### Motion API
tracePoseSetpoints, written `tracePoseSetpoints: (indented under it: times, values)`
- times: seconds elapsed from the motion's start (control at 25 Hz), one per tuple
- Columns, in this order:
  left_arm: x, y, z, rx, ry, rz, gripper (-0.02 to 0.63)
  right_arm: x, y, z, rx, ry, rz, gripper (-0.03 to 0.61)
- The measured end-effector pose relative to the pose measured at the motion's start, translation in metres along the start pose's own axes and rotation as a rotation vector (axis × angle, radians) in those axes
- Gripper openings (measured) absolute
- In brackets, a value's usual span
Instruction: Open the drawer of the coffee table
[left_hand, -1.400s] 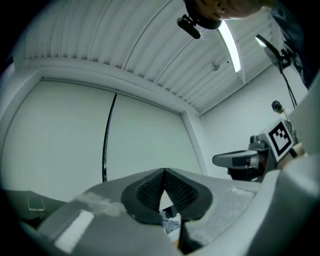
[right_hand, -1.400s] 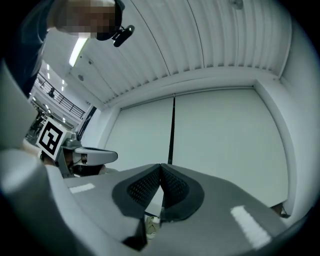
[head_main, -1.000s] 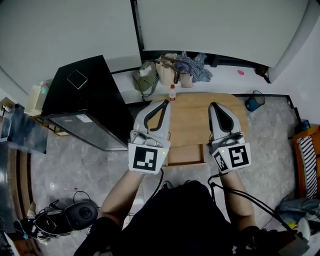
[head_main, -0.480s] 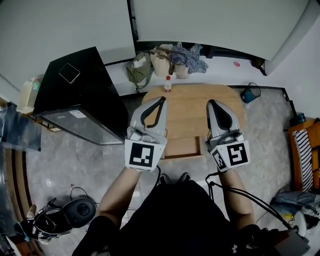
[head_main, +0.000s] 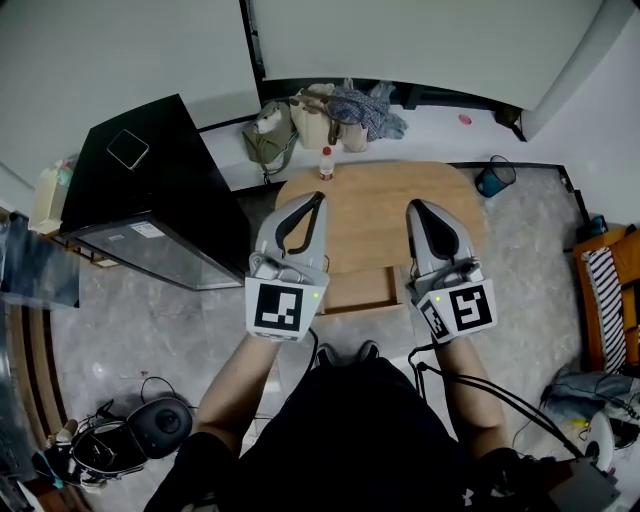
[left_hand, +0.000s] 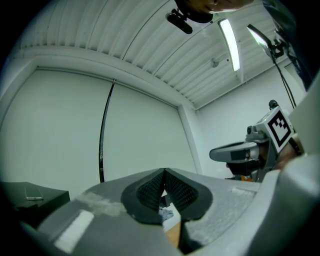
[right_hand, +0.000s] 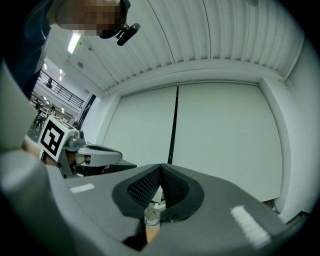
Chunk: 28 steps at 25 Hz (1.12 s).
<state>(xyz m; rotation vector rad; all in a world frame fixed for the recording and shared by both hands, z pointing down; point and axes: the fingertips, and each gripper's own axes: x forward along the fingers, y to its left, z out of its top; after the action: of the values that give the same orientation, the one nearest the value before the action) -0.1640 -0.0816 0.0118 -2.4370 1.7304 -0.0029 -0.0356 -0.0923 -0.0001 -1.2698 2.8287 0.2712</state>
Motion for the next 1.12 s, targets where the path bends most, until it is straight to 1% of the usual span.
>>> tracePoseSetpoints:
  times: [0.4, 1.12]
  values:
    - [-0.006, -0.006, -0.001, 0.013, 0.009, 0.0, 0.002, -0.01, -0.002, -0.002, 0.034, -0.01, -0.01, 0.002]
    - [-0.007, -0.017, 0.0, 0.022, 0.018, 0.004, 0.002, -0.021, -0.005, -0.001, 0.045, -0.015, -0.003, 0.002]
